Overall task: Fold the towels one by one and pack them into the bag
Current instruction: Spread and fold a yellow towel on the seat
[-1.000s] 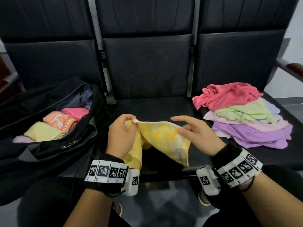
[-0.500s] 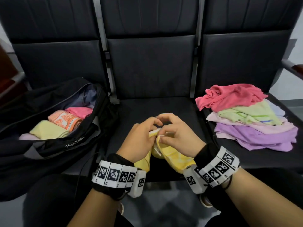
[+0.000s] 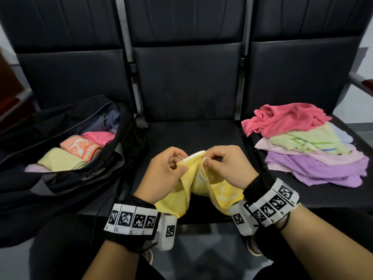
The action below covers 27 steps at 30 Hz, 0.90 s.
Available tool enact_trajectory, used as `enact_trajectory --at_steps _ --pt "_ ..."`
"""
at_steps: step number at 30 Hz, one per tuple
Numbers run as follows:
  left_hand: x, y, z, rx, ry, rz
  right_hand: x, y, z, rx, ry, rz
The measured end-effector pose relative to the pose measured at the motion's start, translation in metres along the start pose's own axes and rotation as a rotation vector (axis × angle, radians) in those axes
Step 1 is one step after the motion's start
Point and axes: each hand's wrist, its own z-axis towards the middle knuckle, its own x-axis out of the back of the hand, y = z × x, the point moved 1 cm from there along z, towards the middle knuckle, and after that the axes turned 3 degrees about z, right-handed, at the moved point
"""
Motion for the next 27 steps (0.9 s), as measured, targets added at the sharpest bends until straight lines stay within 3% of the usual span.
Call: enact_trajectory --at_steps 4,7,10,18,27 --pt "0.003 0.001 0.003 -0.014 0.106 -0.016 0.008 -0.004 0.002 0.041 0.046 -0.015" --pt "0.001 0.009 0.004 -0.056 0.157 0.009 0.004 -0.02 0.0 0.103 -0.021 -0.016" --pt "-0.003 0.018 0.001 -0.095 0.111 0.012 -0.004 -0.032 -0.002 0.134 -0.087 -0.06" --pt "0.009 0.022 -0.006 -0.089 -0.027 0.071 -0.014 -0.029 -0.001 0.089 -0.038 -0.189" --pt "0.014 0.026 -0.004 -0.2 -0.027 0.269 -0.013 -0.031 0.001 0.104 -0.098 -0.096"
